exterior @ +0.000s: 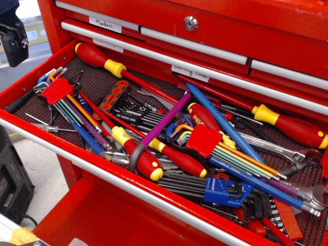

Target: Pick up violet Allen key

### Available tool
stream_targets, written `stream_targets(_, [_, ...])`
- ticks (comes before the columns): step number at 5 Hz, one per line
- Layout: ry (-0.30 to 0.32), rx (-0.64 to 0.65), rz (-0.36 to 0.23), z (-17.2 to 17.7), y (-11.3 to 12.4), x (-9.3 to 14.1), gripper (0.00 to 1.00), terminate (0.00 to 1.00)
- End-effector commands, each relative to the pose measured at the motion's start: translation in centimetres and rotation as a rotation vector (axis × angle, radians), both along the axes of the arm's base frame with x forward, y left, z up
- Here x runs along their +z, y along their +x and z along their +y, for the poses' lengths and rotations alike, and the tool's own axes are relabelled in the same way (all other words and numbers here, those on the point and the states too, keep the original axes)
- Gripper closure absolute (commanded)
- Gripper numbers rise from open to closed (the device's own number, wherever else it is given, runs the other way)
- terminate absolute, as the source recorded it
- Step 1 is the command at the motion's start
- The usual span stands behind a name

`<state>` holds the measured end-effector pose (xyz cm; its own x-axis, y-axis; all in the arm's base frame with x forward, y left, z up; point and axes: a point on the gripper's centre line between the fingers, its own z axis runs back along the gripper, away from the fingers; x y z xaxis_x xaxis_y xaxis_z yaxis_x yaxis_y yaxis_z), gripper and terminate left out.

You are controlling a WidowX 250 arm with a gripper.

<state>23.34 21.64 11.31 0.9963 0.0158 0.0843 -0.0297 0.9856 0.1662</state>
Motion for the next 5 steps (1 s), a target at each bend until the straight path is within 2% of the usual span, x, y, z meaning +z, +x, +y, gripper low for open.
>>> stream_targets(1, [0.0,0.0,0.0,0.0,0.0,0.0,0.0,0.0])
stream_targets(2, [-0.006,-0.004,0.038,-3.1,1.1,1.2,0.0,0.0])
stream_targets(3, [0.01,-0.034,0.005,-7.5,1.5,2.4,0.0,0.0])
stream_targets(4, [0.029,-0.007,0.019,-12.6,2.3,3.2,0.0,0.0])
stream_targets(5, [0.052,0.03,-0.003,-17.6,2.3,1.7,0.0,0.0])
